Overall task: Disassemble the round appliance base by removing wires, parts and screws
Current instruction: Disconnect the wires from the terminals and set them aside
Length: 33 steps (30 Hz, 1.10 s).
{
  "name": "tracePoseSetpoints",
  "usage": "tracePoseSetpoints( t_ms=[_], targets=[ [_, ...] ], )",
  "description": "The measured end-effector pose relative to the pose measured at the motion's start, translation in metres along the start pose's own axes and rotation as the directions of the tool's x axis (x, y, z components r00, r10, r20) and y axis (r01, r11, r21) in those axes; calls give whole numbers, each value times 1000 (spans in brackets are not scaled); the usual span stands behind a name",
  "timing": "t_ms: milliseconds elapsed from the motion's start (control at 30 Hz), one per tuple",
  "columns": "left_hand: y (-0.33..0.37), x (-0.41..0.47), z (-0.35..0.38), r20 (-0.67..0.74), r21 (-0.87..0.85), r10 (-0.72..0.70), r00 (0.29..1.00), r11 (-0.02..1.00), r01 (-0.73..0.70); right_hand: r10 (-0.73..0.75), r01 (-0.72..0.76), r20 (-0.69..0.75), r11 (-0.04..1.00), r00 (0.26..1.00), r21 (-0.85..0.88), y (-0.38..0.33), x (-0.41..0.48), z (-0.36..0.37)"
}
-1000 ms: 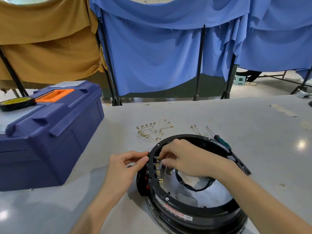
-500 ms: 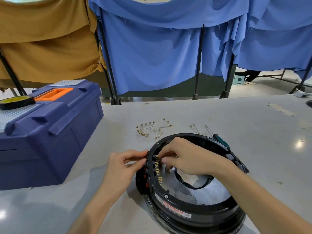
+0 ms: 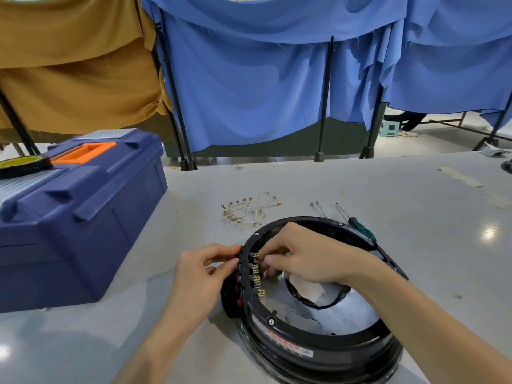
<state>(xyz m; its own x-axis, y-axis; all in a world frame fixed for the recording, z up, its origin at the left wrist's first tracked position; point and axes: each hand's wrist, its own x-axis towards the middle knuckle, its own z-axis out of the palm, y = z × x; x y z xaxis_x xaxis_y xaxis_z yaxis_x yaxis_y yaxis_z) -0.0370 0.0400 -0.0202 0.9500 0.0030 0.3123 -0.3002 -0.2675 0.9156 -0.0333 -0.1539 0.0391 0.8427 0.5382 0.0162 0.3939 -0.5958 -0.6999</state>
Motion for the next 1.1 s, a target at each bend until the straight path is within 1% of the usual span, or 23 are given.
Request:
tracePoseSetpoints(
  t_ms=[267,700,767,900,967,1100],
  targets=[
    [2,-1,0,-4,10,0,1000,1000,0,6,-6,-6,1000,1000,22,3,0,2],
    [3,-2,2,-30,36,3,1000,999,-1,-8,9,20,997,1000,-72,5,2,2],
    [4,-1,3,-33,34,0,999,999,1,-1,1,-2,997,1000,-73,6,3,4],
    [6,-1,2,-27,22,-6,1000,1000,7,28,-38,-108,995,994,-95,4,9,12],
    [6,-2,1,-23,21,-6,1000,1000,6,45,-62,-112,986,993,-155,2,13,15],
    [5,-1,-1,-20,36,-6,1000,999,7,30,-59,-92,938,995,-341,-1,18,19]
  ],
)
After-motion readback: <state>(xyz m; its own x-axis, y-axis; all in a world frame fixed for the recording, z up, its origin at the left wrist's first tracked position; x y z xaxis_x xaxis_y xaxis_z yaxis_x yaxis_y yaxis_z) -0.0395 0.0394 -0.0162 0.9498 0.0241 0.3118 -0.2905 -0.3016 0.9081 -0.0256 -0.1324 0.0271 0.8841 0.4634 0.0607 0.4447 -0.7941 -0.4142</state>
